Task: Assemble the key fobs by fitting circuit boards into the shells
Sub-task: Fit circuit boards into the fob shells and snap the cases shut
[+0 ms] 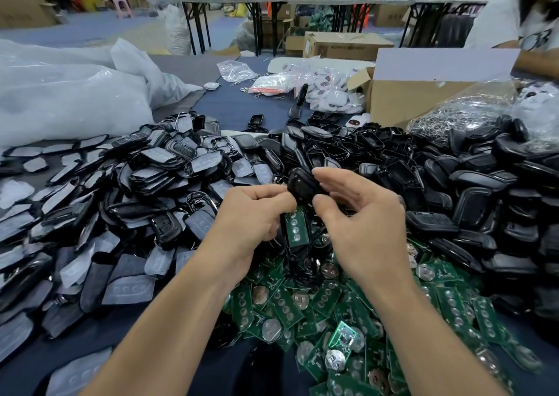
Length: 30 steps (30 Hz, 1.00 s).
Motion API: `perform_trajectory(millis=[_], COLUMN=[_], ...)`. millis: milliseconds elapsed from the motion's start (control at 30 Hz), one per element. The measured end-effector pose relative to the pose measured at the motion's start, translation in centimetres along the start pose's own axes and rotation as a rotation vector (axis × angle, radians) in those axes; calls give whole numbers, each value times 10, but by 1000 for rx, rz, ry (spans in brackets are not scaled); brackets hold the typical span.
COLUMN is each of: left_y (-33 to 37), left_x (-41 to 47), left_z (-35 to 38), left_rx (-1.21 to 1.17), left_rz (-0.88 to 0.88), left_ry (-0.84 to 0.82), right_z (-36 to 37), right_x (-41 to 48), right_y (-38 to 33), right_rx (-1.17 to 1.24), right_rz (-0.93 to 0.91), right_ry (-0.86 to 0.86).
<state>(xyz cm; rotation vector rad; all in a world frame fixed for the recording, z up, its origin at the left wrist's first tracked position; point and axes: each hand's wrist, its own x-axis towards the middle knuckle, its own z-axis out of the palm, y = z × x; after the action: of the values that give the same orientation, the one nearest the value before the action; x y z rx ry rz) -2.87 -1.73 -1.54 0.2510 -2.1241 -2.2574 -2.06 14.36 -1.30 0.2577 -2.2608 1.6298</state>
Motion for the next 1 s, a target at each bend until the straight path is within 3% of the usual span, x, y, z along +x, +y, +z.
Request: perform_trajectory(millis=[233, 400, 500, 567, 700, 833, 1000], left_y=[5, 9, 11, 11, 7, 4, 5], left_x=[-6, -8, -7, -4, -2, -4, -7], left_z=[1, -1, -5, -7, -3, 2, 3], left_rx=[-4, -2, -98, -151, 39, 71, 89], left_rz=[57, 74, 50, 42, 122, 165, 199], left_ry=[-82, -124, -31, 123, 319, 384, 313], right_z=[-1, -5, -11, -12, -5, 3, 11], right_x=[4, 8, 12, 14, 10, 5, -2], right_y=[5, 0, 0, 1, 4, 5, 6], right_rx=[234, 816, 1037, 1022, 897, 666, 435], right_rz=[198, 540, 697, 708, 641, 536, 385], right_ry=[-110, -221, -219, -226, -242, -175, -153])
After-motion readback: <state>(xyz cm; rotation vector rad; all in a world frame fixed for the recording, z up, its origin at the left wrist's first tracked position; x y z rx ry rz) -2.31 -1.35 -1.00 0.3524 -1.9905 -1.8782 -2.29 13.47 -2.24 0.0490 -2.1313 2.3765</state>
